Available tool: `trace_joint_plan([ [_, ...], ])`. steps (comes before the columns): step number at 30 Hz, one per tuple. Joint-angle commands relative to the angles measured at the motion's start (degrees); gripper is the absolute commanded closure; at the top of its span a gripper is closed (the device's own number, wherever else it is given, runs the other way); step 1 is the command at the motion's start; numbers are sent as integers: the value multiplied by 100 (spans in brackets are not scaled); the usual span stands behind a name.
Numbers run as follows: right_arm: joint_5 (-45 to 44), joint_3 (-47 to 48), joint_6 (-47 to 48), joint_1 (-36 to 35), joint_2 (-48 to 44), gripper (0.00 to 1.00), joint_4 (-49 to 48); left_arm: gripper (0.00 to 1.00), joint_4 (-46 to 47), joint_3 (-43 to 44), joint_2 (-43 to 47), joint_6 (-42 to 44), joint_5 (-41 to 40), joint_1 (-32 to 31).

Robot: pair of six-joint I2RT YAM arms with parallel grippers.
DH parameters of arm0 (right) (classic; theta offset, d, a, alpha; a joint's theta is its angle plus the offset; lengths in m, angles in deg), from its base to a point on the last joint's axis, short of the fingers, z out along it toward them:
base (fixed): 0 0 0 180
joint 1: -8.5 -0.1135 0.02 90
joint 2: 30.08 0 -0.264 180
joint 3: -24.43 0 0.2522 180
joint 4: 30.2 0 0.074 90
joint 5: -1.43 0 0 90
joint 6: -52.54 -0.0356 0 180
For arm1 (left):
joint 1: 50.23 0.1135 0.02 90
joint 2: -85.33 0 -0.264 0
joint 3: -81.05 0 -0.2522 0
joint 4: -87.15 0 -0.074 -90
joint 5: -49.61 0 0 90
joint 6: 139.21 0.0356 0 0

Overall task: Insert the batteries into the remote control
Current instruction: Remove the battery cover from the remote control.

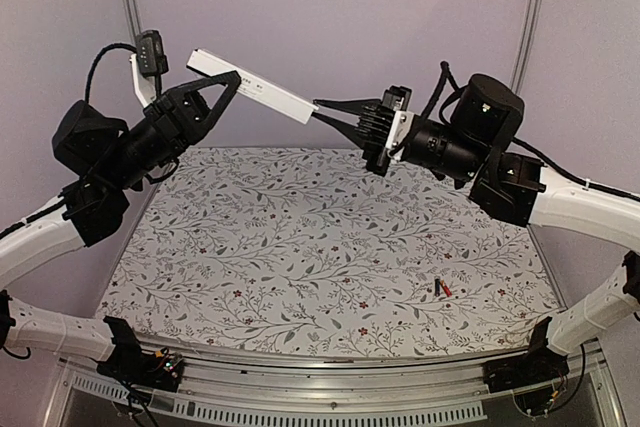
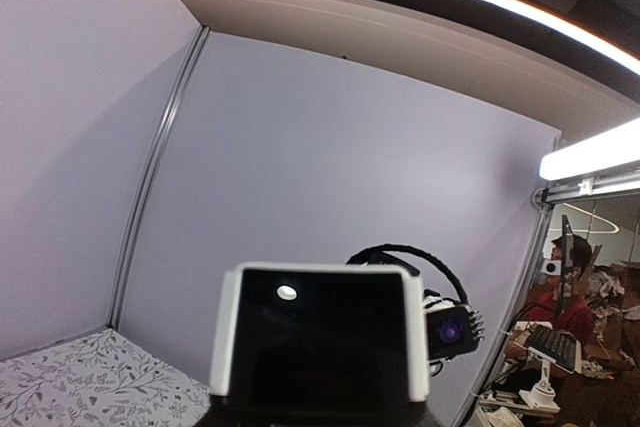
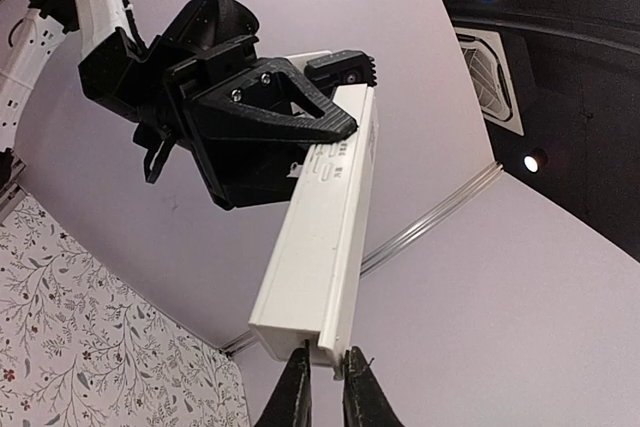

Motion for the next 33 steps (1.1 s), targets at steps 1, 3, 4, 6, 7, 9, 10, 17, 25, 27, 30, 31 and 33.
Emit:
trace_joint_plan([
  [1, 125, 124, -29, -39, 72, 89, 59, 100, 133, -64, 16, -39, 35, 31],
  [3, 198, 126, -25, -39, 70, 91, 75, 100, 120, -64, 12, -31, 37, 31],
  [4, 218, 126, -25, -47, 67, 93, 83, 100, 105, -64, 20, -21, 35, 33],
  [6, 199, 123, -32, -48, 71, 93, 75, 100, 82, -78, 35, 0, 26, 32],
  [7, 172, 124, -40, -48, 72, 93, 71, 100, 73, -87, 40, 3, 13, 36],
  [9, 148, 133, -43, -48, 72, 93, 71, 100, 66, -114, 62, 23, 5, 42],
  [10, 143, 137, -43, -48, 72, 94, 76, 100, 65, -116, 70, 24, 1, 38],
  [17, 44, 185, -105, -48, 85, 99, 60, 100, 13, -142, 80, 62, -21, 43],
  [25, -103, 197, -378, -48, 33, 100, 28, 100, -100, -160, 136, 169, -91, 46],
  [27, -196, 226, -500, -48, 13, 100, 19, 100, -163, -160, 158, 227, -126, 47],
  [30, -256, 242, -681, -48, -22, 100, 15, 100, -252, -169, 180, 341, -188, 50],
  [31, -280, 238, -710, -48, -37, 100, 8, 100, -271, -169, 181, 368, -202, 51],
  [33, -363, 242, -776, -48, -36, 100, 15, 100, -286, -185, 189, 396, -218, 53],
])
